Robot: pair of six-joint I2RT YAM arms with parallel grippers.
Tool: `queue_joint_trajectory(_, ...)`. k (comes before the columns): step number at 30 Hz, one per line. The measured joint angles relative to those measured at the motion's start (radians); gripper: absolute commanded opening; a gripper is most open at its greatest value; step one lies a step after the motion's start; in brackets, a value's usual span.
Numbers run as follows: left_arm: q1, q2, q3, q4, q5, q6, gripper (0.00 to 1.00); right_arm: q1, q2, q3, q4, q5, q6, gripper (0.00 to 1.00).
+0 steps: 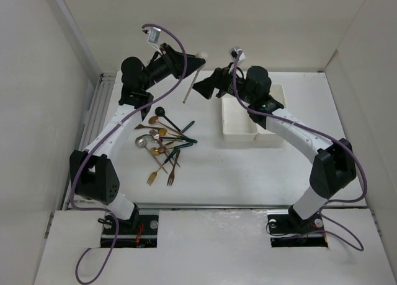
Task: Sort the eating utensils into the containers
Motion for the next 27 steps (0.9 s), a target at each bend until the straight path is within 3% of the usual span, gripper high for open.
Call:
queue_joint_trajectory(16,0.010,0.003,-0.015,0.017,0.005,0.055,0.00,-0.015,-0.059,-0.111,0.092,-0.141,0.005,0.89)
queue_joint_trajectory(24,0.013,0.021,-0.012,0.016,0.005,0.062,0.00,-0.003,0.045,0.047,0.114,-0.164,0.059,0.89)
queue_joint_trajectory(27,0.013,0.021,-0.012,0.021,0.005,0.063,0.00,-0.002,0.103,0.085,0.144,-0.175,0.091,0.83)
